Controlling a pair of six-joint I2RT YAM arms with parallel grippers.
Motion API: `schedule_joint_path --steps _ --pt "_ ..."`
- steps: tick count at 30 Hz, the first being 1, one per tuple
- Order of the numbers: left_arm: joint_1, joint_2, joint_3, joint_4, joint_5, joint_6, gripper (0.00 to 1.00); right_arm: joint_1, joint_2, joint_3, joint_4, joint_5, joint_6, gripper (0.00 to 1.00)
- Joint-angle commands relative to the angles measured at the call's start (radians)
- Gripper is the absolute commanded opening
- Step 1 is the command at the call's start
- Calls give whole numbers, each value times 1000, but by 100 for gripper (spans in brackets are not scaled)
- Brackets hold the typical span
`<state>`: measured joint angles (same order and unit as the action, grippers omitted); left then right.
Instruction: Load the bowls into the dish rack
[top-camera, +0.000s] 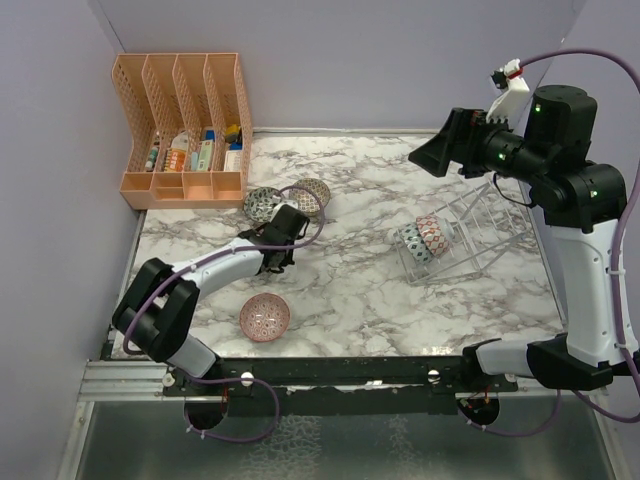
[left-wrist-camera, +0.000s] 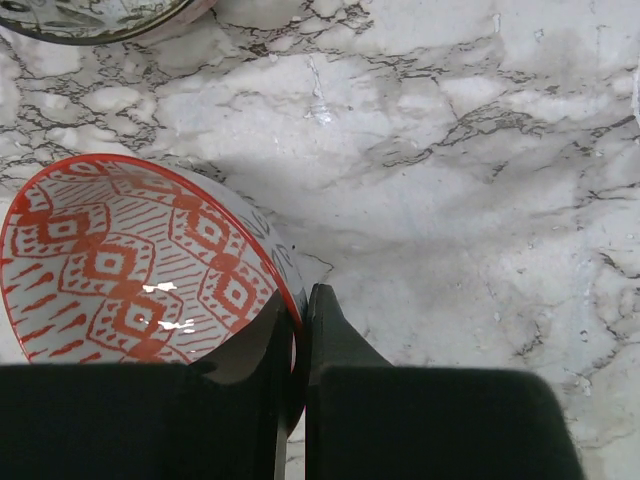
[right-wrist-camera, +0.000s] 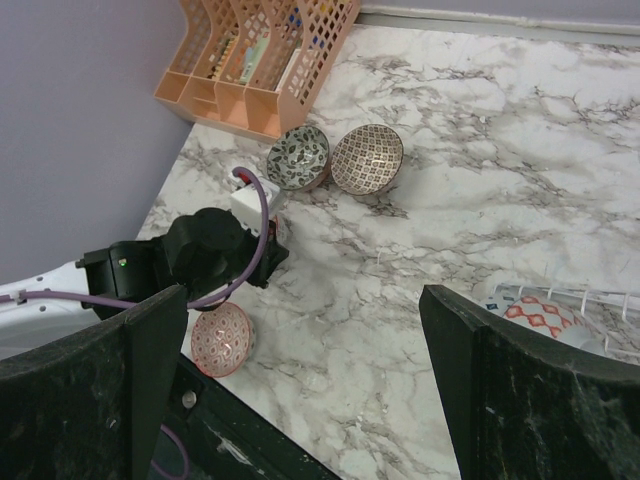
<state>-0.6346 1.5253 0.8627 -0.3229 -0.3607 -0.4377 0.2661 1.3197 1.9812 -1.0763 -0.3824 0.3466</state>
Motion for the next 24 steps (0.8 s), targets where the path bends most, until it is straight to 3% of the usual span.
schedule_joint_path --steps 1,6,9,12,15,24 --pt "5 -27 65 -102 58 -28 0 -7 -16 29 10 32 -2 100" --pt "5 -85 255 -201 208 -87 0 -7 -4 68 -10 56 -6 100" --pt "6 -125 345 -136 376 -205 0 -7 18 128 -36 74 -15 100" --pt "6 -140 374 58 581 -411 0 -7 44 196 -51 63 -4 100" --pt "4 -124 352 330 691 -651 0 -6 57 227 -39 47 15 100" --pt "-69 37 370 974 639 -1102 0 -7 61 277 -5 14 76 100"
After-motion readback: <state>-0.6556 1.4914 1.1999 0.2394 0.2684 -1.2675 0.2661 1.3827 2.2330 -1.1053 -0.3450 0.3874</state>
